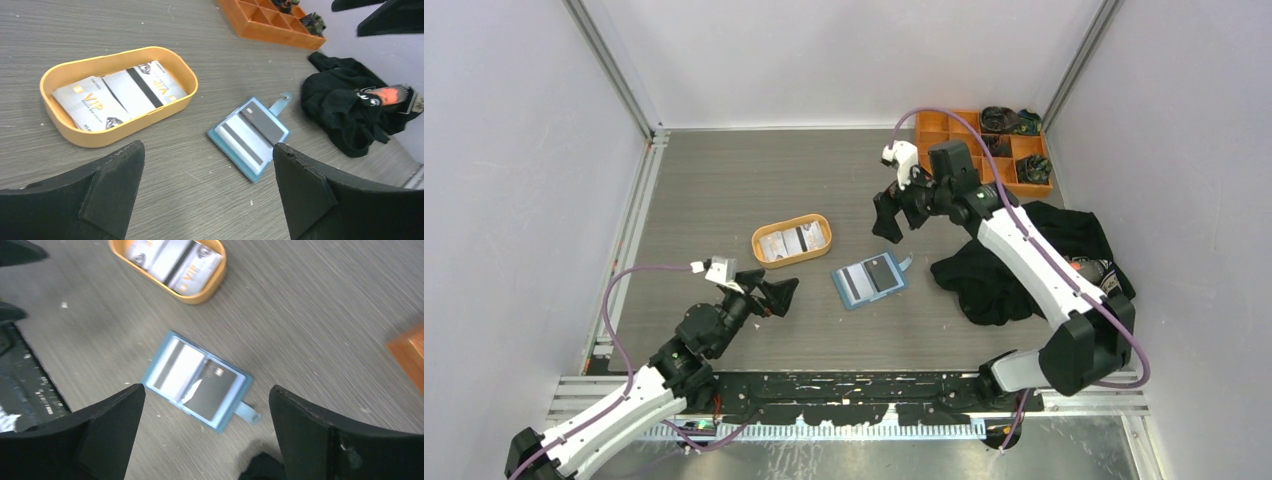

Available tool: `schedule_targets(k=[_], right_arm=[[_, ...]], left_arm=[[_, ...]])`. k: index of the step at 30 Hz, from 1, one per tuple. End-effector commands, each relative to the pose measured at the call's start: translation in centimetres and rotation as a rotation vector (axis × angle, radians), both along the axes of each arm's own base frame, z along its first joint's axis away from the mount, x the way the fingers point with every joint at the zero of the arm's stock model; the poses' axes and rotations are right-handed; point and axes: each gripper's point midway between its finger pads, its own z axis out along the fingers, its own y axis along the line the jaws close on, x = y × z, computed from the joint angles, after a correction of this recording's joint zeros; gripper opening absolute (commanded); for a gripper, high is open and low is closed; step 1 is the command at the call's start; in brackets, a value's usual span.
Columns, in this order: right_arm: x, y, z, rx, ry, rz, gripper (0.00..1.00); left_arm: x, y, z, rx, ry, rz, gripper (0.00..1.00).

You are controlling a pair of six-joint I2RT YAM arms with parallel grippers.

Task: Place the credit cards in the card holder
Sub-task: Insert the credit card into the card holder.

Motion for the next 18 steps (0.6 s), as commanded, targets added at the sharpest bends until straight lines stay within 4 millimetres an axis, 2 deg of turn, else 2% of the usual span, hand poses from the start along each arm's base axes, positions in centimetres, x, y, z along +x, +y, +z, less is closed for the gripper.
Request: schedule_targets(k=[1, 4, 6, 11, 13, 16, 18], right_arm=[[-1.7, 2.8, 0.1, 0.128, 0.139, 0.122, 1.0], [-1.5, 1.6, -2.9, 0.187, 0.215, 0.074, 0.99], [-1.6, 1.2, -3.9, 0.25, 0.299, 0.063, 0.99], [-1.2, 1.0, -4.7, 0.283, 0.413, 0.04, 0.99], [-1.3, 0.9, -5.0, 0.281, 0.417, 0.04, 1.0], [-1.2, 0.8, -5.6, 0.284, 0.423, 0.027, 1.0], [-1.0, 0.7, -6.1, 0.271, 0.43, 0.012, 1.0]], left_arm=[[1.0, 1.1, 0.2, 0.063, -0.044, 0.071, 0.97], [1.8, 1.4, -0.5, 0.091, -0.006, 0.113, 0.97], [2.3, 1.1, -0.7, 0.109, 0.011, 0.121, 0.96], [3.8, 0.0, 0.2, 0.235, 0.014, 0.11, 0.96], [4.7, 0.4, 0.8, 0.305, -0.008, 0.147, 0.98], [5.9, 1.3, 0.6, 0.373, -0.028, 0.213, 1.0], [6.1, 0.8, 0.2, 0.384, -0.015, 0.192, 1.0]])
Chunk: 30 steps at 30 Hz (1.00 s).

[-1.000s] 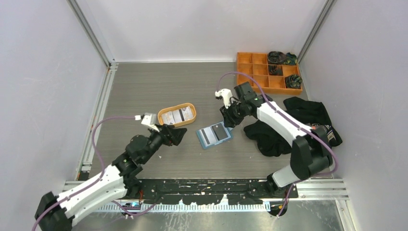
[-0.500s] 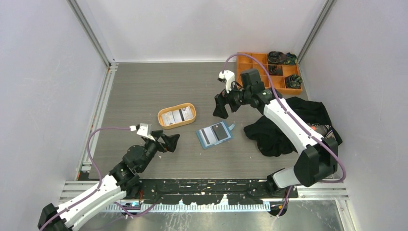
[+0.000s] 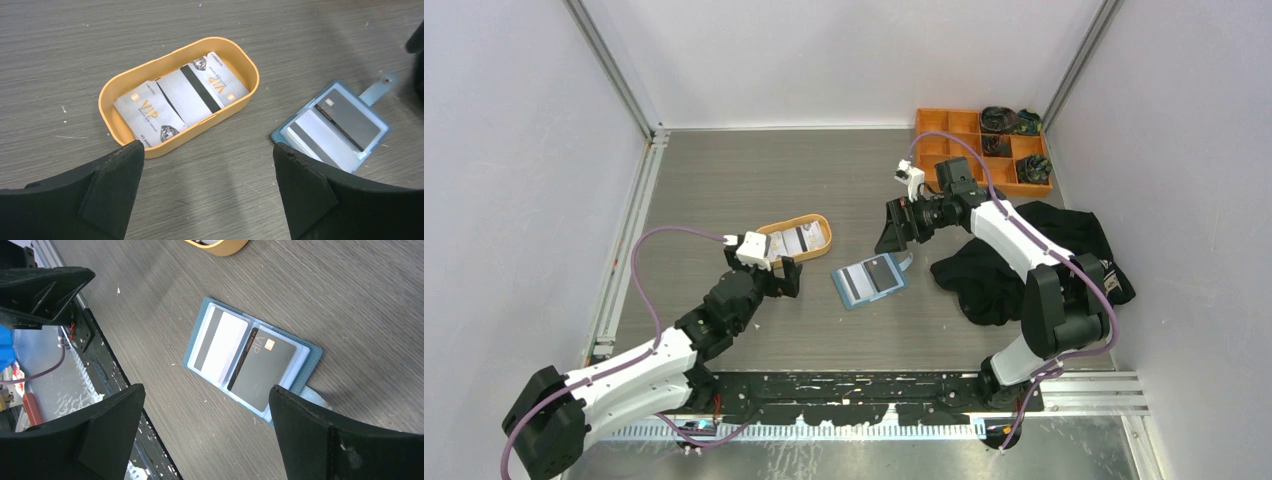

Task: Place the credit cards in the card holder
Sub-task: Insert the credit card into the card holder, then turn over the card holder at the center of the board.

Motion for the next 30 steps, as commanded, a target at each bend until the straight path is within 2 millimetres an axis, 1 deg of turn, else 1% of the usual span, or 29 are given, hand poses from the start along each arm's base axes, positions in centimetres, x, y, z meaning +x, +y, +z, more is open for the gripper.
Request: schedule_targets(k=[1, 5, 10, 14, 16, 19, 24, 26, 29, 30], right_arm=[[0.4, 0.6, 1.0, 0.034, -0.02, 0.004, 1.0], [0.7, 0.0, -0.6, -0.026, 0.029, -0.018, 0.99], [0.8, -0.9, -3.3, -0.113, 0.141, -0.05, 0.99], [0.7, -1.1, -5.1, -0.155, 0.232, -0.061, 0.99], [0.6, -1.1, -5.6, -0.164, 0.261, -0.059, 0.99], [0.5, -0.9, -5.6, -0.154, 0.269, -0.054, 0.99], [-0.2, 0.0, -4.2, -0.067, 0.241, -0.011, 0.99], [-0.4, 0.4, -4.0, -0.042, 0.247, 0.0, 0.99], [-0.4, 0.6, -4.3, -0.043, 0.271, -0.004, 0.88], [-0.5, 0.7, -4.6, -0.049, 0.278, -0.005, 0.83]], left_arm=[[1.7, 0.3, 2.1, 0.048, -0.078, 0.038, 1.0], [1.6, 0.2, 1.9, 0.042, -0.082, 0.031, 1.0], [1.1, 0.6, 2.1, 0.014, -0.108, 0.029, 1.0], [0.6, 1.0, 2.3, -0.011, -0.129, 0.03, 1.0], [0.5, 1.2, 2.3, -0.021, -0.138, 0.032, 1.0], [0.3, 1.3, 2.3, -0.026, -0.143, 0.032, 1.0], [0.3, 1.3, 2.3, -0.026, -0.143, 0.029, 1.0], [0.4, 1.2, 2.3, -0.025, -0.143, 0.029, 1.0], [0.3, 1.2, 2.3, -0.026, -0.143, 0.028, 1.0], [0.3, 1.2, 2.3, -0.025, -0.142, 0.027, 1.0]])
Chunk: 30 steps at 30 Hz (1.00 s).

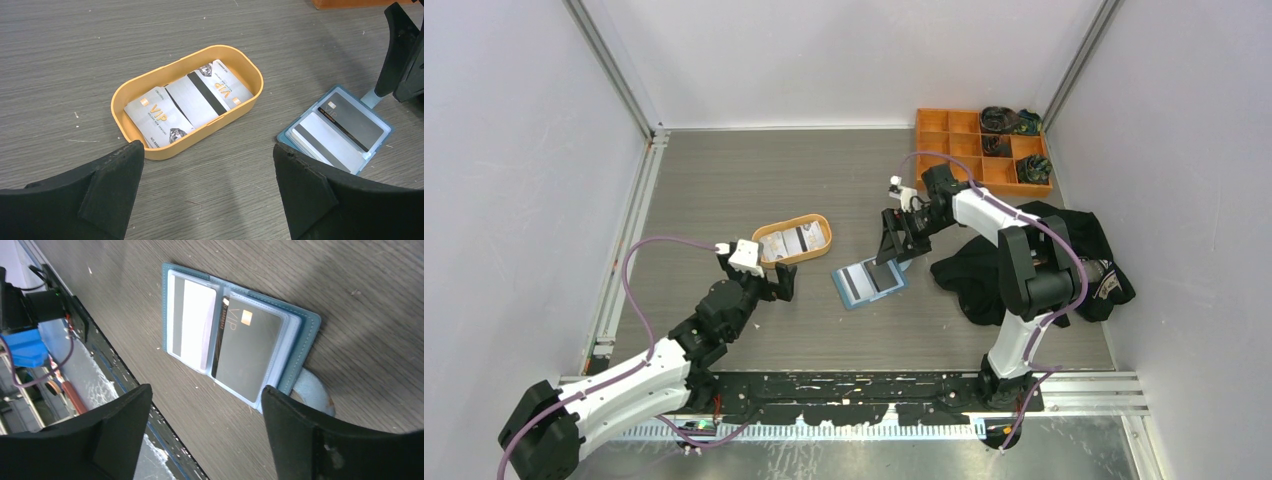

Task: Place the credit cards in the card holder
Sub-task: Turn over the card holder at the center of the board.

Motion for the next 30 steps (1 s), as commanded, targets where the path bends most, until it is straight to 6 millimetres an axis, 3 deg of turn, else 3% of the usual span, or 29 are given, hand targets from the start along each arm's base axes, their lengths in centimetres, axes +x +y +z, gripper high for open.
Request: schedule_targets(k=[1, 5, 10, 30], right_arm=[[0.2, 1.1, 1.7, 0.052, -0.031, 0.012, 0.78], [0.1, 1.3, 0.5, 0.009, -0.013, 0.01, 0.65], [0.2, 1.0, -0.9, -0.039, 0.019, -0.003, 0.56], [0.2, 0.1, -4.0, -0.171, 0.062, -0.004, 0.56]], left_arm=[[0.5, 0.1, 2.0, -0.046, -0.067, 0.022, 1.0], [0.5, 0.1, 2.0, -0.046, -0.066, 0.021, 1.0], [0.5, 0.1, 2.0, -0.047, -0.067, 0.02, 1.0], [0.5, 0.1, 2.0, -0.048, -0.068, 0.018, 1.0]])
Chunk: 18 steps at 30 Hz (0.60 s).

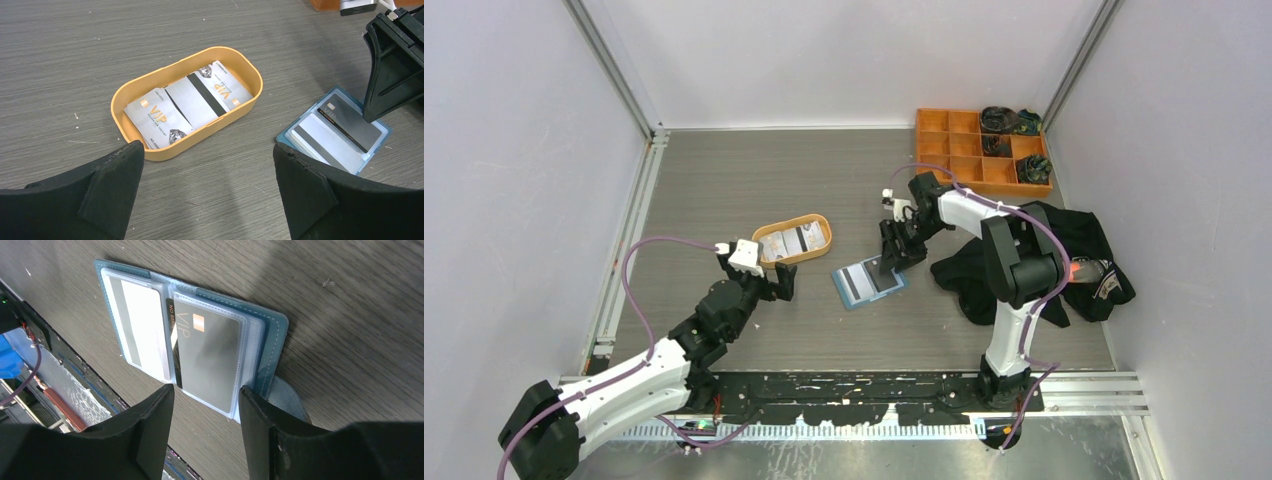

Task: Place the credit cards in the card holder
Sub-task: Turn over the card holder at the center of the board.

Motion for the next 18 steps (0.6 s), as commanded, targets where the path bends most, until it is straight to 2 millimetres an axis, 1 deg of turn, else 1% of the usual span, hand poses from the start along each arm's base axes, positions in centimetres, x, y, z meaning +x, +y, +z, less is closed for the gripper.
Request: schedule_targets(k=[1, 7, 12, 13, 14, 16, 18], right_arm=[[0.7, 0.4, 0.2, -0.013, -0.02, 0.009, 0.56], [0.3, 0.7, 0.0, 0.006, 0.011, 0.016, 0.56], [0.0, 1.4, 0.4, 0.051, 0.035, 0.019, 0.55], [-0.1, 1.6, 0.7, 0.068, 0.039, 0.021, 0.55], [-0.2, 1.8, 0.9, 0.079, 0.043, 0.023, 0.54], [-0.2, 2.0, 1.1, 0.092, 0.046, 0.024, 0.53], [-0.2, 2.1, 1.4, 0.105, 0.045, 0.024, 0.53]], left_arm=[[0.5, 0.1, 1.9, -0.044, -0.064, 0.018, 1.0], [0.5, 0.1, 1.9, -0.043, -0.064, 0.017, 0.99], [0.5, -0.2, 1.9, -0.039, -0.063, 0.005, 0.99], [0.5, -0.4, 1.9, -0.034, -0.06, -0.007, 0.97], [0.5, -0.6, 2.0, -0.03, -0.057, -0.019, 0.93], [0.4, -1.3, 2.1, -0.039, -0.032, -0.045, 0.83], [0.0, -2.6, 2.1, -0.084, 0.006, -0.098, 0.73]])
